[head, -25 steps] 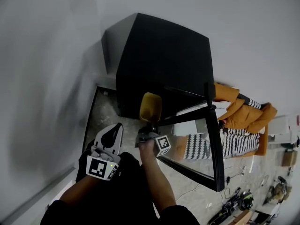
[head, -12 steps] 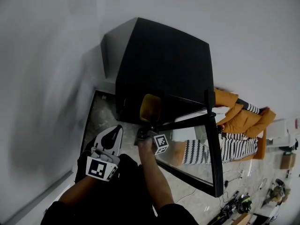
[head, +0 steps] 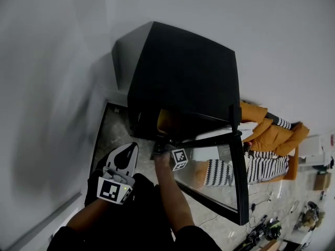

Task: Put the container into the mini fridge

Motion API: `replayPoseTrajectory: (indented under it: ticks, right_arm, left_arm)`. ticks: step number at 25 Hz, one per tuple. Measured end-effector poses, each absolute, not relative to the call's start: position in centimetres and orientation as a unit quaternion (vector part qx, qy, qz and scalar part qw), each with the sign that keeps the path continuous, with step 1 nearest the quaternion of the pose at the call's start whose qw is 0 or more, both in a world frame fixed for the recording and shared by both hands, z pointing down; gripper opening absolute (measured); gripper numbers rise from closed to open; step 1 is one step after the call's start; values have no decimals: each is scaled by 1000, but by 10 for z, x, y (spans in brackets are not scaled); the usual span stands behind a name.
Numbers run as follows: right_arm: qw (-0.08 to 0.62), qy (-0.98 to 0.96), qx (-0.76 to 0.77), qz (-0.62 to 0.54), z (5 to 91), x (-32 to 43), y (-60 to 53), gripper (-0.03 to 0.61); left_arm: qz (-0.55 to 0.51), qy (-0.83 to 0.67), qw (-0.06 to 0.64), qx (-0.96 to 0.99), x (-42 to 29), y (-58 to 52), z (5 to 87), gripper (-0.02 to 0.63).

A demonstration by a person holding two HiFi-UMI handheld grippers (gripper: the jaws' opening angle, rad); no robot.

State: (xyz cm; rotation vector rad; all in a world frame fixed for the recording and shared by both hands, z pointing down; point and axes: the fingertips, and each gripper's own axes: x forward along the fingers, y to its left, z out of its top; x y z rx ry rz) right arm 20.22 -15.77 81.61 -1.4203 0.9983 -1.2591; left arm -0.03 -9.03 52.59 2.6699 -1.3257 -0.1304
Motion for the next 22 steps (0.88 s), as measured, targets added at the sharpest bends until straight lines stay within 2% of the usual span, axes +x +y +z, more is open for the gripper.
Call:
replayPoseTrajectory:
  ticks: [15,22]
  right_arm:
    - [483,405,-595,-498,824,213,-181,204]
    - [482,394,-602,-500,824,213,-178,253]
  left_arm:
    - [-42,-446,87,890,-8,-101,530,5]
    - [-39,-450,96,887,-15,-103,524,5]
